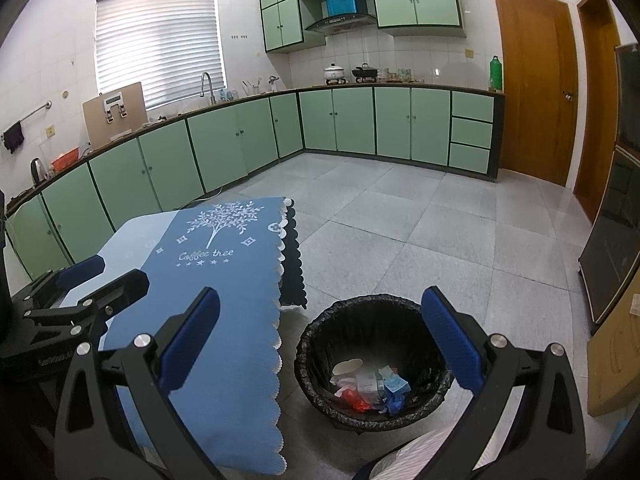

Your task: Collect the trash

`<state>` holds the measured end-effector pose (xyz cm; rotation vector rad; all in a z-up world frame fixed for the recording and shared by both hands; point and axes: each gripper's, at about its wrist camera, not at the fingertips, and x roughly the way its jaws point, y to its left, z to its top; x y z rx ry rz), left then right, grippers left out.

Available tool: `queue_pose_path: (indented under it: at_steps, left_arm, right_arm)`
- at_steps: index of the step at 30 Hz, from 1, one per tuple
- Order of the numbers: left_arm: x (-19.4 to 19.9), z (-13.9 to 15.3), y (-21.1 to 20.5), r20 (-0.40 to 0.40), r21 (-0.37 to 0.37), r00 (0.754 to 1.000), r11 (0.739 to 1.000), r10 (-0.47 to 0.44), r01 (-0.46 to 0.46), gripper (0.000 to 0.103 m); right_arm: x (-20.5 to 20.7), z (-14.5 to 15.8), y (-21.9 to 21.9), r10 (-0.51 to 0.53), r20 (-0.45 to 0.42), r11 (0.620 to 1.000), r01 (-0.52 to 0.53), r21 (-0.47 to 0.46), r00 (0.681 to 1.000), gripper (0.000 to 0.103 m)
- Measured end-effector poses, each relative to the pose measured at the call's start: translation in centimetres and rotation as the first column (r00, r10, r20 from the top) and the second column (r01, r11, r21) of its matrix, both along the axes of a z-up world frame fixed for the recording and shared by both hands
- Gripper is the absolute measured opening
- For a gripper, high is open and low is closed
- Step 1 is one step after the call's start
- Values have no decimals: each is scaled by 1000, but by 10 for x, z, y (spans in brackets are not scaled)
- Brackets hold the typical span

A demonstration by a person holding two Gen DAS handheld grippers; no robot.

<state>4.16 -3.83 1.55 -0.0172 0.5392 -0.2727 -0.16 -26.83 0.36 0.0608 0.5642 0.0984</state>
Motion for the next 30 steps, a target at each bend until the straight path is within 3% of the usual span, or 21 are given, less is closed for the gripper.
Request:
queue_pose_path:
  at_steps: [30]
  left_arm:
    - [0, 2, 1, 3, 0, 1000, 1000, 3, -3, 97]
  right_arm:
    - [3, 2, 3, 10, 2, 1000, -10, 0, 1000, 98]
